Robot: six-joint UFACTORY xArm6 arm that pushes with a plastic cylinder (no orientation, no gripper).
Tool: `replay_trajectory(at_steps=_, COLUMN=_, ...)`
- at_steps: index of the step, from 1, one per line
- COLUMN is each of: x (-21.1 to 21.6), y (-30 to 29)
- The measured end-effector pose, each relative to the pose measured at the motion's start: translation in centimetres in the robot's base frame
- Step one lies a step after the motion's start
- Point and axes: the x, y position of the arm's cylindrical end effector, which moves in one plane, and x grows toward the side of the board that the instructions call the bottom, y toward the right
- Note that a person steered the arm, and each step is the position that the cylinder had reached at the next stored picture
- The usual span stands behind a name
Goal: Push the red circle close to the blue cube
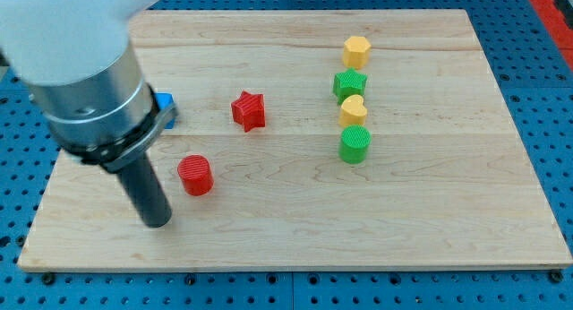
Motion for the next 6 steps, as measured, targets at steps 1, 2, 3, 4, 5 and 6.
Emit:
replay_trajectory(at_steps=1, x=0.4, y=0.9)
replay_trajectory(at_steps=2, x=0.4, y=1.6)
replay_trajectory(at_steps=3, x=0.5, y=1.6)
replay_trajectory(at_steps=4, x=2.8, y=1.6)
replay_trajectory(at_steps=5, x=4.4, y=3.2)
replay_trajectory(at_steps=6, x=2.5, y=6.9)
